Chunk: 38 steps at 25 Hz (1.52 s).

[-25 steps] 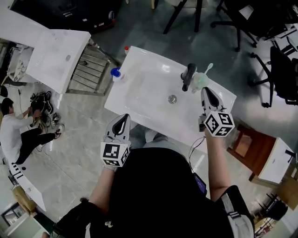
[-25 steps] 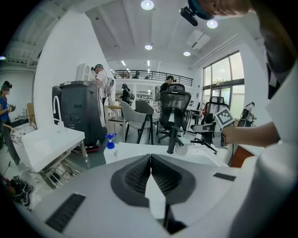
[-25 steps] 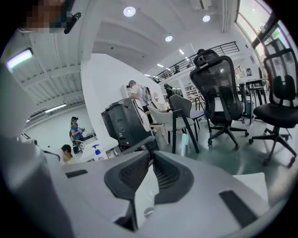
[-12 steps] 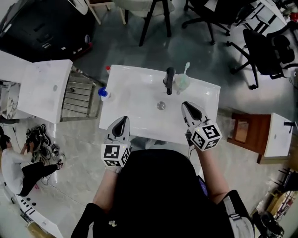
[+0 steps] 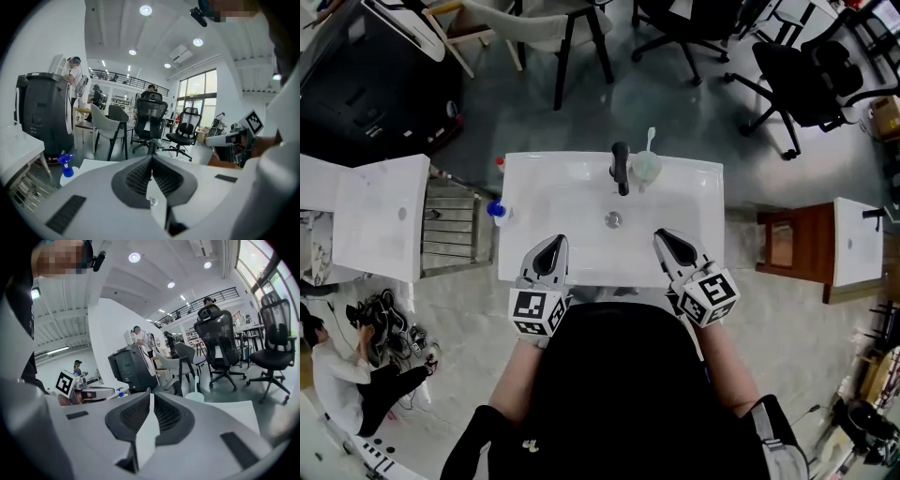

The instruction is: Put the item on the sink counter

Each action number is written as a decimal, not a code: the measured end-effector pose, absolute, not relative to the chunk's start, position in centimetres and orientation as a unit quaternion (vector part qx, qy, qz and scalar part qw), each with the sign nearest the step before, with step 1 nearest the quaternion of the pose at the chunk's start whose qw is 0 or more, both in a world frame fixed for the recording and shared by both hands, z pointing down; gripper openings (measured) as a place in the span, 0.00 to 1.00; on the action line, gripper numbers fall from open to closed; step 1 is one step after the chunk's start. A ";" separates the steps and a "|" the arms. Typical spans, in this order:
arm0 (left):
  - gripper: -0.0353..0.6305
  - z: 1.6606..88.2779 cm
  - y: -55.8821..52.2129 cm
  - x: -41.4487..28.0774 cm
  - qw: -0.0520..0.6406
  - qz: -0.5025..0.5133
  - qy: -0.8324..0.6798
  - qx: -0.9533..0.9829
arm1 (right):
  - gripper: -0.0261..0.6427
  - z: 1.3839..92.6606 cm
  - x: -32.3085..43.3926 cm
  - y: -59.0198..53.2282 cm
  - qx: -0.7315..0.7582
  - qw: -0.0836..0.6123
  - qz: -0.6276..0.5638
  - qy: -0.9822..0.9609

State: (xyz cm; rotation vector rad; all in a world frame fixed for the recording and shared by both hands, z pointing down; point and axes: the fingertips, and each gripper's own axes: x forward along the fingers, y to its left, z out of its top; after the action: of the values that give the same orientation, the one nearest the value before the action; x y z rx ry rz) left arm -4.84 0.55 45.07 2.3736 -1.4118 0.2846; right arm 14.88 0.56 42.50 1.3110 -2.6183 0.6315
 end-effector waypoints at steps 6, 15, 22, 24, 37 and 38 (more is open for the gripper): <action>0.09 45.0 0.8 -3.5 0.179 0.104 -0.461 0.863 | 0.11 42.5 14.8 2.2 0.456 0.070 0.206 -0.863; 0.09 45.3 1.1 -3.0 0.181 0.107 -0.434 0.876 | 0.11 42.9 15.1 3.5 0.477 0.075 0.206 -0.851; 0.09 45.3 0.5 -3.0 0.180 0.105 -0.424 0.882 | 0.11 43.1 14.8 3.5 0.487 0.077 0.205 -0.846; 0.09 45.2 0.4 -2.9 0.179 0.105 -0.420 0.883 | 0.11 42.9 14.9 3.4 0.491 0.076 0.202 -0.844; 0.09 45.9 -0.4 -2.6 0.184 0.110 -0.420 0.882 | 0.11 43.0 15.3 2.7 0.492 0.067 0.216 -0.841; 0.09 45.8 -0.5 -2.5 0.184 0.110 -0.420 0.882 | 0.10 43.1 15.4 2.7 0.491 0.067 0.217 -0.841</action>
State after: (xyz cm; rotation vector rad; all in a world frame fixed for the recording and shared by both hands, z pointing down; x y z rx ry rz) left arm -2.53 -0.50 45.84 2.4861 -1.1856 0.3104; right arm 15.36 2.65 43.06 1.4797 -2.5349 0.6526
